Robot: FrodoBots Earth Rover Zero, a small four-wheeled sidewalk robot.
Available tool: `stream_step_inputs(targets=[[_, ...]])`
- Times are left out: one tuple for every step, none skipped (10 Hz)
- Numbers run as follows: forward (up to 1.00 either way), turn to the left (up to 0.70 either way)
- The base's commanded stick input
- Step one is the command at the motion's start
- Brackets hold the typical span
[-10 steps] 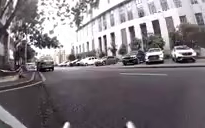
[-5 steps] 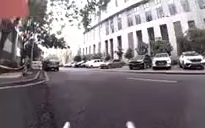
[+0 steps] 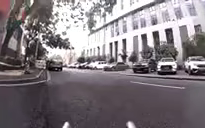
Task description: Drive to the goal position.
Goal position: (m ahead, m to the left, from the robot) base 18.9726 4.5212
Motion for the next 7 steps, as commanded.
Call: stream_step_inputs(targets=[[0.45, 0.27], [0.45, 0.27], [0.45, 0.27], [0.45, 0.27], [0.45, 0.27], [0.45, 0.27], [0.45, 0.27]])
